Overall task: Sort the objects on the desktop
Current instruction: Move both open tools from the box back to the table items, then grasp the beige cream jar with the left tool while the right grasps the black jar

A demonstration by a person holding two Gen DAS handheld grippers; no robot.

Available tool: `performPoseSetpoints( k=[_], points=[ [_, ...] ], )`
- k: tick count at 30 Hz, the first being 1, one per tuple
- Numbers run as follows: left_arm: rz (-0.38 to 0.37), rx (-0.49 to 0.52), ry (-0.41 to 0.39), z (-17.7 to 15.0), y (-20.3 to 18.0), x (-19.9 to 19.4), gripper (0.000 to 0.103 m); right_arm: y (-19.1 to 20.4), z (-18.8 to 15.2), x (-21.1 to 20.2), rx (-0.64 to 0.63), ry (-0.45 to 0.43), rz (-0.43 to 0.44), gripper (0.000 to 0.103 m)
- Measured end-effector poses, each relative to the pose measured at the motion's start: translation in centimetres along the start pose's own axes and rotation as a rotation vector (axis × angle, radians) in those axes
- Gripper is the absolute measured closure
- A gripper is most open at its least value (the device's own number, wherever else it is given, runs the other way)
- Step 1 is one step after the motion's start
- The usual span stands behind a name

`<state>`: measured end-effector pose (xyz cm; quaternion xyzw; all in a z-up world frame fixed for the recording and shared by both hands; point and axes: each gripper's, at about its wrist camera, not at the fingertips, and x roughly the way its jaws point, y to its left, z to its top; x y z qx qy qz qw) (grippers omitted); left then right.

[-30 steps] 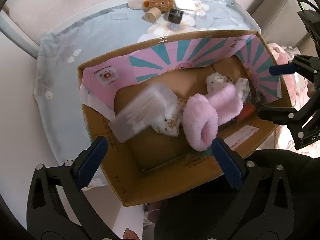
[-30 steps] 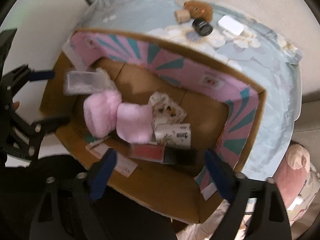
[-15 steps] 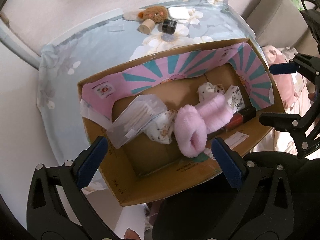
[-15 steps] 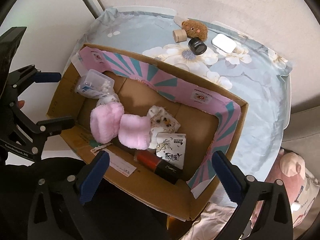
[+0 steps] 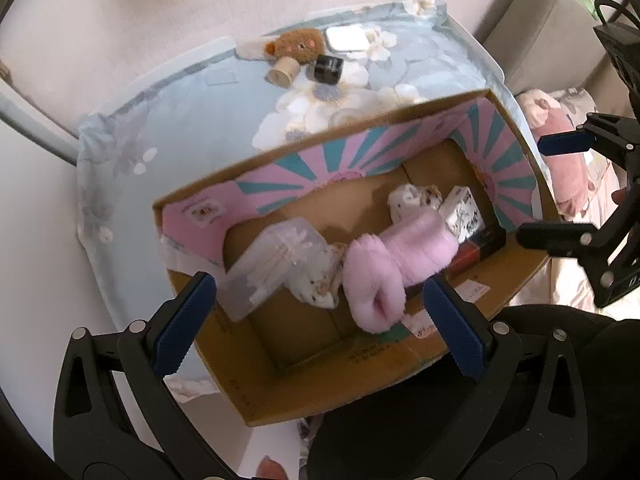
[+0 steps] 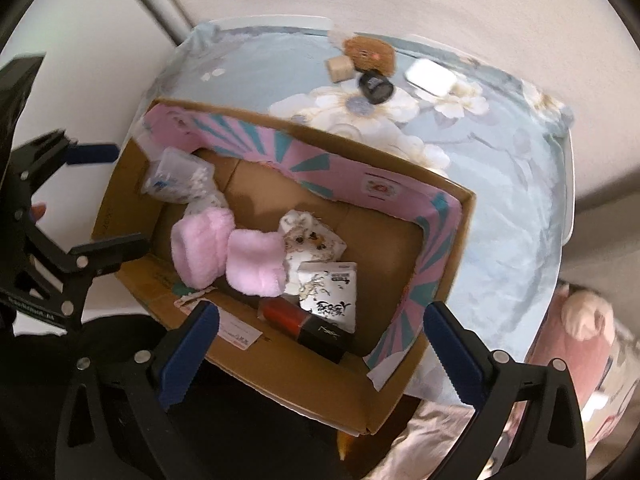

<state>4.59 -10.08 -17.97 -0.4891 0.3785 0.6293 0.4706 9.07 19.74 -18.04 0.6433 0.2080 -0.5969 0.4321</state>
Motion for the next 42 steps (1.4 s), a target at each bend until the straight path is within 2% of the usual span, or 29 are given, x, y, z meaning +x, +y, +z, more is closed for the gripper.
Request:
performPoseSetpoints(
  k=[8,12,18,22,24,26,28,31,32,33,38,42],
  points=[
    [0.010,0.006,-0.040,2.5,1.5,-1.1,0.000,-1.4,1.2,-2.3,0.050,-0.097,0.015,0.001],
    [-0.015,0.010,-0.067,4.7,2.7,-1.6,0.000,-1.7,2.5,-3.2,0.050,-0.129,0.013,0.001],
    [-0.044,0.067,-0.105,9.4,4.2,-1.6,0.000,-3.0,6.1,-5.2,0.044,-0.200,-0.010,0.001],
    [-0.105,0.149,-0.109,13.3,4.9,0.8,0.000,-3.3,9.2,-5.7,-0.015,-0.261,-0.016,0.001],
    [-0.125,0.205,-0.114,15.1,5.0,3.1,0.001,-3.5,10.8,-4.9,-0.080,-0.291,-0.018,0.001],
    [-0.152,0.238,-0.101,16.3,5.3,5.4,0.007,-4.0,12.6,-2.9,-0.124,-0.280,-0.026,0.001],
    [-0.193,0.242,-0.067,17.6,5.9,8.6,0.019,-4.8,14.4,0.0,-0.161,-0.241,-0.014,0.005],
    [-0.210,0.235,-0.027,18.8,6.5,12.2,0.027,-6.0,16.3,4.1,-0.164,-0.180,0.030,0.019],
    [-0.207,0.234,-0.020,19.1,6.6,12.9,0.027,-6.2,16.9,5.8,-0.166,-0.150,0.039,0.030],
    [-0.214,0.232,-0.019,19.4,6.8,13.6,0.028,-6.2,17.2,6.9,-0.166,-0.126,0.031,0.035],
    [-0.248,0.230,-0.023,19.8,6.8,14.9,0.028,-5.8,18.6,10.1,-0.164,-0.090,0.045,0.036],
    [-0.273,0.235,0.000,20.2,6.6,16.0,0.039,-5.4,19.4,11.1,-0.139,-0.087,0.062,0.038]
  ],
)
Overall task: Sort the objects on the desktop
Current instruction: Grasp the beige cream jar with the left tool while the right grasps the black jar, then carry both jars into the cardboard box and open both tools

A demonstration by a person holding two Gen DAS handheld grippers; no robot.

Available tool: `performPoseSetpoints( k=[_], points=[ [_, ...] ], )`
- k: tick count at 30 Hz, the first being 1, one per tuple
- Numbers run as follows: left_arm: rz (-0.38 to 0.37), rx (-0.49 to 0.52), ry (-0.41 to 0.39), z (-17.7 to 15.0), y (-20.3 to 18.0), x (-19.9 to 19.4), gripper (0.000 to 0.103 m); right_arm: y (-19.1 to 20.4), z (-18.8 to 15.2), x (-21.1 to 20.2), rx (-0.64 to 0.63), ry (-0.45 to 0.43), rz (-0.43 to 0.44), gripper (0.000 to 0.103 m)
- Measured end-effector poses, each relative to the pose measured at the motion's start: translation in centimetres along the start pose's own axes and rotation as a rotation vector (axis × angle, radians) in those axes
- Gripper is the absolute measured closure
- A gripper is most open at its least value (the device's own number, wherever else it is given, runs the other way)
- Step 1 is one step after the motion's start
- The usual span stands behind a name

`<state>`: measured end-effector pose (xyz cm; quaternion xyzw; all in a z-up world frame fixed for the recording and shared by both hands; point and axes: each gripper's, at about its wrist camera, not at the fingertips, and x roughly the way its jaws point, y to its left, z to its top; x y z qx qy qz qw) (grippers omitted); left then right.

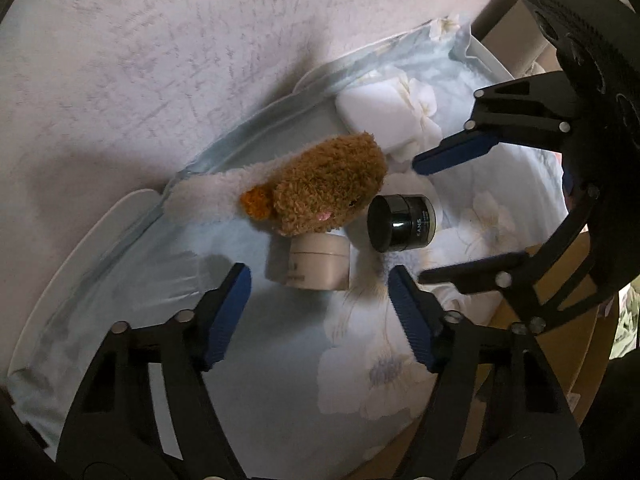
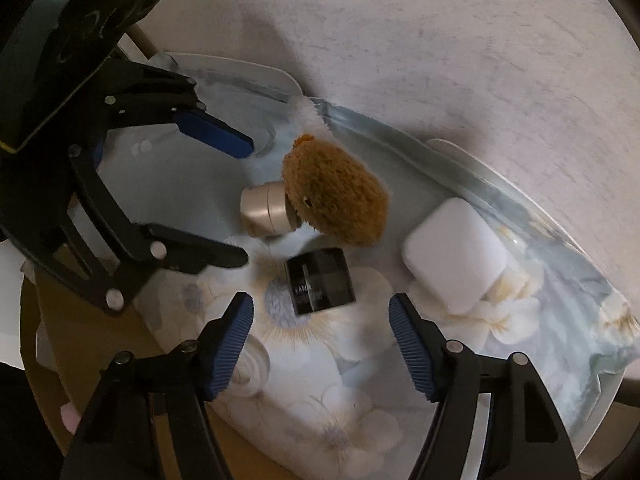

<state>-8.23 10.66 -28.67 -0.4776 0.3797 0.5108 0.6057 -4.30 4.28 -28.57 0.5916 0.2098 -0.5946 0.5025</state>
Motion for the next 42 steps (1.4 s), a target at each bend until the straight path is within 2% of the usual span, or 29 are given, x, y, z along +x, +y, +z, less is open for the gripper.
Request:
performPoseSetpoints(
  k=[2,4,6,7,15,22,26,34,36,39,42],
  points=[
    [-0.009,-0.007,0.010,0.1,0.1,0.5,0.045,0.1,0.3,0.6,0.002,0.017,-0.010,0.047],
    [-0.032,-0.034,0.019,0.3,0.4,1.0,0.065,0.1,0.5,1.1,0.006,0.039,-0.037,0.055],
    [-0.051,-0.051,0.035,0.2,0.6,1.5,0.072,-0.1,0.6,1.2,0.015,0.042,-0.030,0.063],
    [-0.054,-0.050,0.031,0.3,0.6,1.4,0.072,-0.1,0.6,1.2,0.018,0.041,-0.018,0.069],
    [-0.057,-0.058,0.019,-0.3,-0.2,0.2,0.073,0.4,0.2,0.5,0.046,0.041,-0.023,0.069],
    [-0.012,-0.067,-0.032,-1.2,-1.7,-4.4,0.072,2.0,-0.8,-2.6,0.042,0.011,-0.034,0.070],
    [0.019,-0.090,-0.059,-2.5,-2.7,-7.8,0.073,3.4,-1.7,-5.5,0.037,-0.004,-0.042,0.070],
    [0.079,-0.131,-0.114,-6.3,-7.2,-14.4,0.072,4.4,-3.6,-12.2,-0.010,-0.059,-0.024,0.070],
    [0.091,-0.144,-0.119,-7.4,-8.5,-15.4,0.072,5.8,-3.3,-13.3,-0.028,-0.068,-0.016,0.070],
    [0.094,-0.175,-0.126,-9.2,-10.3,-16.4,0.072,5.9,-4.5,-14.8,-0.043,-0.079,-0.001,0.070],
    [0.087,-0.202,-0.135,-11.0,-12.1,-16.8,0.073,8.3,-6.4,-14.9,-0.054,-0.090,0.020,0.070]
  ],
)
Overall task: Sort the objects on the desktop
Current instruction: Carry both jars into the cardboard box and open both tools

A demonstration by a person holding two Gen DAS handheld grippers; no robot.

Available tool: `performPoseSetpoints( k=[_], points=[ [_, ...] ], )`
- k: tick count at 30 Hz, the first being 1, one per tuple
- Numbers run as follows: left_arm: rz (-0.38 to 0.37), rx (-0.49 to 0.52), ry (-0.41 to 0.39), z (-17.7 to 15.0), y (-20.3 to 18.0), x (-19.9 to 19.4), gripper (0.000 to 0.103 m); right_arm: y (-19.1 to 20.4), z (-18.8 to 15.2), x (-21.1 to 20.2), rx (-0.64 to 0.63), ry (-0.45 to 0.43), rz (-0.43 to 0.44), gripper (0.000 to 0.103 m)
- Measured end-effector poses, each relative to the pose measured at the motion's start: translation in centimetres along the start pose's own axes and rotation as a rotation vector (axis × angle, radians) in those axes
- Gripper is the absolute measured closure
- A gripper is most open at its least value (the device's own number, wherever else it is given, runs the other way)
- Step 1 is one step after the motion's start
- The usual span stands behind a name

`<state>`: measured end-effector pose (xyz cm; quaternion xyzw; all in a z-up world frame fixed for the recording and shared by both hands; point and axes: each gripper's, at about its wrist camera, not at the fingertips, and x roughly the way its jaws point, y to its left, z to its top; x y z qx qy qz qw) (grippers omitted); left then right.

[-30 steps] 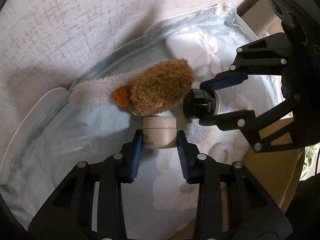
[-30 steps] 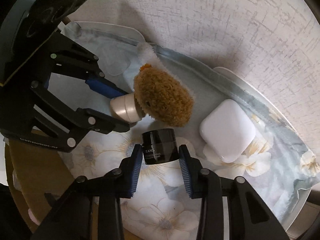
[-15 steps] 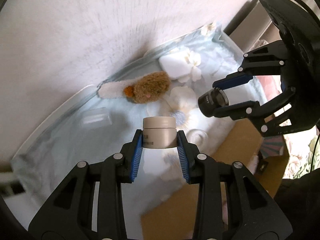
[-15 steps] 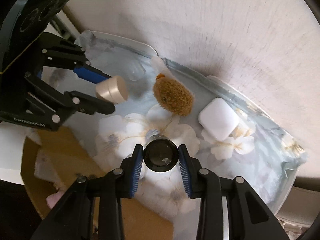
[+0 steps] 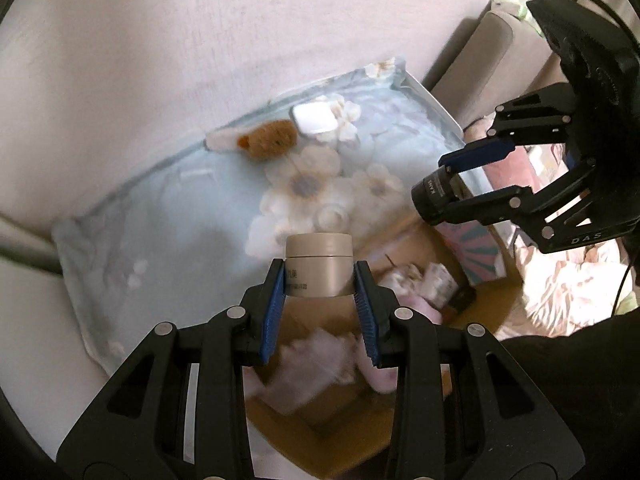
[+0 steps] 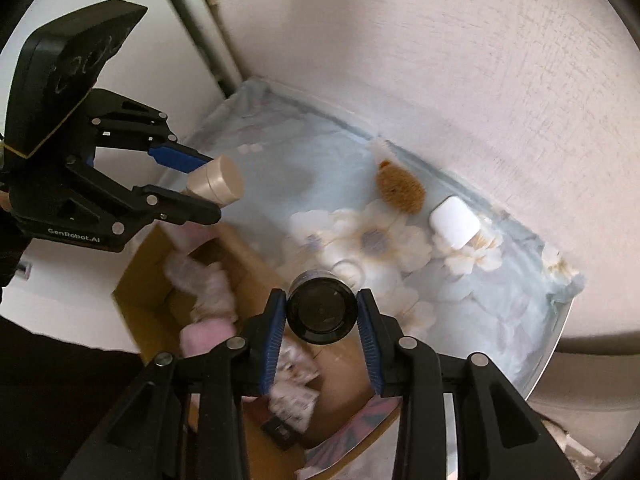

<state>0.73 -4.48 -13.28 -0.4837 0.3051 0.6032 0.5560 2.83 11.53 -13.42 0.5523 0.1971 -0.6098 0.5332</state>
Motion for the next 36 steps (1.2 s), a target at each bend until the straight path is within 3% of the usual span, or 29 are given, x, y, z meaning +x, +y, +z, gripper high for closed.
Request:
performPoseSetpoints(
  k=[9,17,21,31,32,33,34,35,36],
  points=[
    [-0.020,-0.133,0.016,-6.3,-2.7,1.6,0.073,2.8,-5.7,0.2,0.057,-0.022,0.061,0.070],
    [0.026,-0.236,0.040,-10.3,-3.5,4.2,0.072,4.1,-9.6,1.4,0.116,-0.030,0.118,0.070],
    [0.006,-0.297,0.028,-11.0,-3.0,4.6,0.072,4.3,-10.7,2.0,0.137,-0.028,0.136,0.070],
    [0.033,-0.292,0.042,-10.3,-3.8,4.4,0.070,5.2,-10.7,2.1,0.126,-0.042,0.169,0.070],
    [0.041,-0.281,0.045,-10.2,-3.9,4.4,0.068,5.2,-10.7,2.3,0.127,-0.034,0.178,0.069],
    [0.045,-0.265,0.051,-10.1,-4.2,4.5,0.047,5.2,-10.7,2.4,0.131,-0.031,0.186,0.060],
    [0.048,-0.254,0.058,-10.0,-4.5,4.6,0.002,5.2,-10.7,2.4,0.135,-0.032,0.193,0.052],
    [0.056,-0.245,0.061,-9.9,-4.6,4.6,0.004,5.3,-10.7,2.4,0.136,-0.028,0.195,0.031],
    [0.062,-0.241,0.045,-9.8,-4.8,4.3,0.000,5.4,-10.7,2.4,0.132,-0.030,0.191,0.020]
  ],
)
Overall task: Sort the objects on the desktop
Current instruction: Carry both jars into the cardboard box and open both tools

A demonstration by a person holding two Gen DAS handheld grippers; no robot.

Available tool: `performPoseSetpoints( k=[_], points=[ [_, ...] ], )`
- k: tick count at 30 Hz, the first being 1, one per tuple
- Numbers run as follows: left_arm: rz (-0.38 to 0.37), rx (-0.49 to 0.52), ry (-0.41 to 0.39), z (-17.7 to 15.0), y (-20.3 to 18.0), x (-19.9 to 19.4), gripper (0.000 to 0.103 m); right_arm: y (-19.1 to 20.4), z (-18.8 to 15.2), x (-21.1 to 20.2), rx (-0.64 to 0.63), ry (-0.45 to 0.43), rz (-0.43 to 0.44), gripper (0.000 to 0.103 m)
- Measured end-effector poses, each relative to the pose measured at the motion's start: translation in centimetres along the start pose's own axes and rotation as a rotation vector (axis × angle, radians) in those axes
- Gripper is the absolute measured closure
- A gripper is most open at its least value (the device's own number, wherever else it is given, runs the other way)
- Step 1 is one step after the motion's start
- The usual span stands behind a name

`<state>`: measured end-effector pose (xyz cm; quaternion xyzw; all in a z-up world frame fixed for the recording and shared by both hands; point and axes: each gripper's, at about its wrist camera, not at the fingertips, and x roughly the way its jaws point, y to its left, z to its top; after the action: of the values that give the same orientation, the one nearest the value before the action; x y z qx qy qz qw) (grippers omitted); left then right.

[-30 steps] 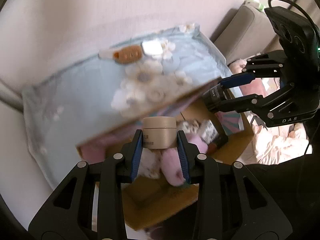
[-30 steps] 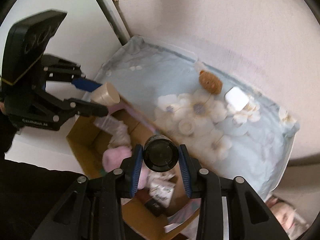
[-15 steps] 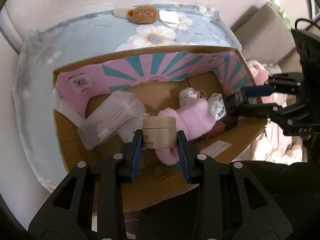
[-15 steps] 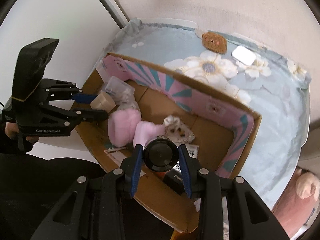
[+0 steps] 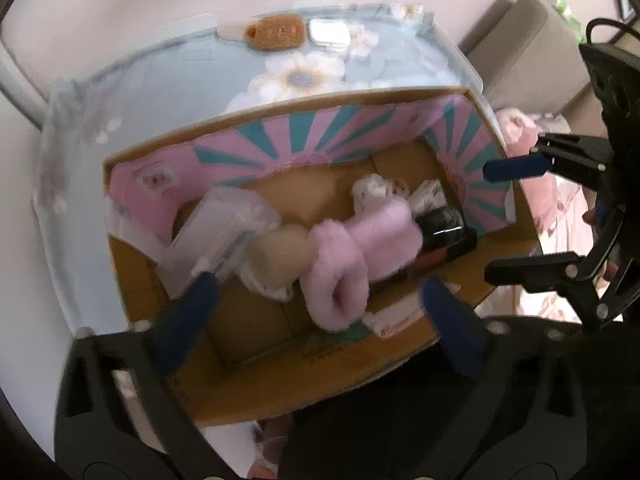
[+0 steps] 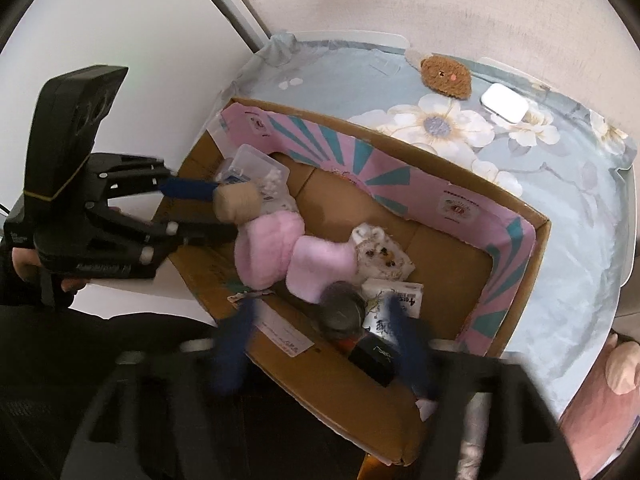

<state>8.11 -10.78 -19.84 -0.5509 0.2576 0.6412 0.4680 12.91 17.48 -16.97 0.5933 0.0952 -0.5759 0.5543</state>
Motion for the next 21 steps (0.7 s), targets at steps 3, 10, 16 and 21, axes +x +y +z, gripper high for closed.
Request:
performPoseSetpoints(
  k=[3,10,16,21],
  points=[
    [-0.011,-0.008,-0.008,0.4,0.1,-0.6,0.000,0.2,-0.1,-0.8,-0.013,-0.036,-0.030,0.018],
    [0.012,-0.009,-0.024,1.0,0.4,-1.1,0.000,-0.6,0.4,-2.3,0.011,-0.080,-0.050,0.018],
    [0.010,-0.010,-0.048,1.6,0.8,-1.8,0.000,-1.2,0.9,-2.7,0.038,-0.081,-0.056,0.018],
    [0.011,-0.016,-0.056,2.0,1.4,-2.1,0.000,-2.1,1.3,-3.3,0.078,-0.110,-0.063,0.018]
  ],
)
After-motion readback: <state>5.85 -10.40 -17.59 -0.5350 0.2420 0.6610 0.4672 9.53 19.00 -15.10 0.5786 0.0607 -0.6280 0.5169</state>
